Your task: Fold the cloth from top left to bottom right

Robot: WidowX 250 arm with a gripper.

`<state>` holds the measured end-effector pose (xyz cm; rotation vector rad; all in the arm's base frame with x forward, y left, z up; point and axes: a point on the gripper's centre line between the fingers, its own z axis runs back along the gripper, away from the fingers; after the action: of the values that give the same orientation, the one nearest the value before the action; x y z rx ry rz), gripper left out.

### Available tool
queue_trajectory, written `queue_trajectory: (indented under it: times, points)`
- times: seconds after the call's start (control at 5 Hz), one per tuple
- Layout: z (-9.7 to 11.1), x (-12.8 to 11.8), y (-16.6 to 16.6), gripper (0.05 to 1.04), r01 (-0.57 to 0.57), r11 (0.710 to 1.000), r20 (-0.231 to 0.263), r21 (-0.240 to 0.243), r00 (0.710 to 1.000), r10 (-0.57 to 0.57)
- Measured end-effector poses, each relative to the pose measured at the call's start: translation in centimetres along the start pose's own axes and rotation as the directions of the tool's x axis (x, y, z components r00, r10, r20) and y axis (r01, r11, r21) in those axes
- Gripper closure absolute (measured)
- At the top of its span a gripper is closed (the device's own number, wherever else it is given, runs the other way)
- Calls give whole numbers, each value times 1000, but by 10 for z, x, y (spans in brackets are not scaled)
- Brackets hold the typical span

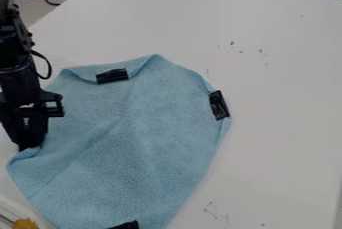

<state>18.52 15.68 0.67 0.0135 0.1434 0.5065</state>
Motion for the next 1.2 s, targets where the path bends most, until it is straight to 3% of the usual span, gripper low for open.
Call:
queue_trajectory:
  times: [0.4, 0.6, 1.0, 1.2]
  points:
    - [0, 0, 1, 972, -7, 1000, -6, -3, 1000, 7]
    - [4, -1, 2, 1024, -20, 1000, -8, 7, 1000, 20]
    - [38, -3, 4, 1030, -30, 999, 61, 29, 998, 28]
    - [40, -2, 21, 1030, -54, 998, 81, 19, 995, 52]
